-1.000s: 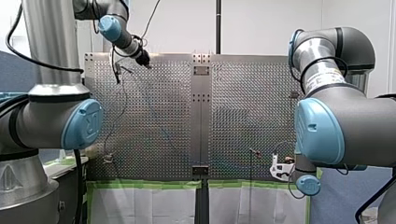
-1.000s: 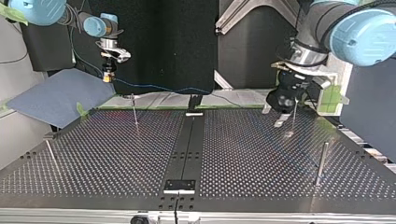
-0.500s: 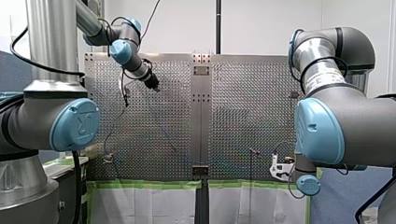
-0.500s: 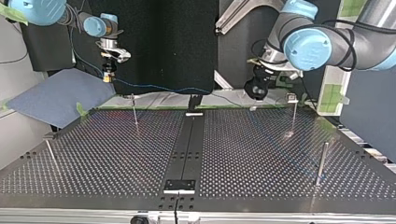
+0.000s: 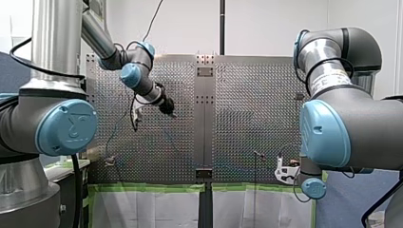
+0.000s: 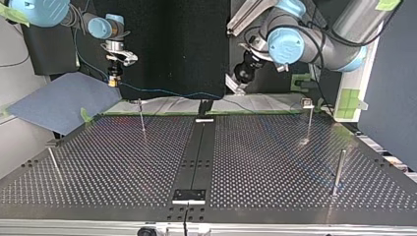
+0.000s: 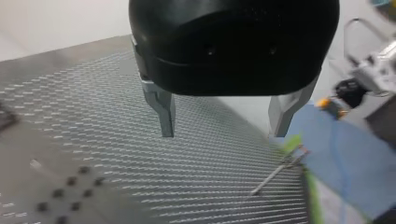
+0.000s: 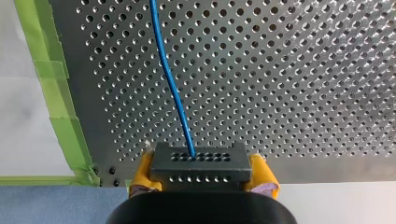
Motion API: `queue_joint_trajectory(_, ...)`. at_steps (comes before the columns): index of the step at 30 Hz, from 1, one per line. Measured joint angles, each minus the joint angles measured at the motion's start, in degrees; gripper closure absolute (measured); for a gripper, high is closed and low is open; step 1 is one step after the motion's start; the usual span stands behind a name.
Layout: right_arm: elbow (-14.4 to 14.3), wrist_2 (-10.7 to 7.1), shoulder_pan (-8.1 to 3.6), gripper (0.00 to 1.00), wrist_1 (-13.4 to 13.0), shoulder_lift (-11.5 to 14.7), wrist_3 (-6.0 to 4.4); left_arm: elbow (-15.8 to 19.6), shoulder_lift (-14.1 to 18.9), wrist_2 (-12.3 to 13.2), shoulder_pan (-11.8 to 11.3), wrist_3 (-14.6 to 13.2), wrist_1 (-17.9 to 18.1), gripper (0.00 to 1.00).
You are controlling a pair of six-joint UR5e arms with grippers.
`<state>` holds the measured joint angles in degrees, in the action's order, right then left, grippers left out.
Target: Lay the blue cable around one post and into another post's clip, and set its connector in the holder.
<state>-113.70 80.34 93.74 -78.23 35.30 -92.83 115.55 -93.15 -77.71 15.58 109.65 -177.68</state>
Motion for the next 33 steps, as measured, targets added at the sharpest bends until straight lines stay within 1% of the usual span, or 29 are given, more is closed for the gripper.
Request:
queue_joint_trajectory(7,0.0,0.00,0.00,0.82,0.0,0.0,0.16,3.2,-3.2,0.0,3.2,-2.8,3.2,0.00)
queue_joint_trajectory(13,0.0,0.00,-0.01,0.82,0.3,0.0,0.60,6.1,-6.1,0.0,6.0,-5.4,6.1,0.00)
queue_joint_trajectory(16,0.0,0.00,0.00,0.82,0.3,0.0,0.79,6.7,-7.6,0.0,6.4,-6.3,7.6,0.00)
queue_joint_trajectory(20,0.0,0.01,0.00,0.82,0.3,0.0,0.86,6.2,-9.5,0.4,6.1,-6.3,9.5,0.00)
queue_joint_trajectory(29,0.0,0.02,0.06,0.82,0.2,0.0,0.88,2.6,-13.4,0.8,5.1,-3.2,13.4,0.00)
queue_joint_trajectory(33,0.0,0.02,0.06,0.82,0.1,0.0,0.88,0.6,-15.5,0.8,5.1,-3.0,15.4,0.00)
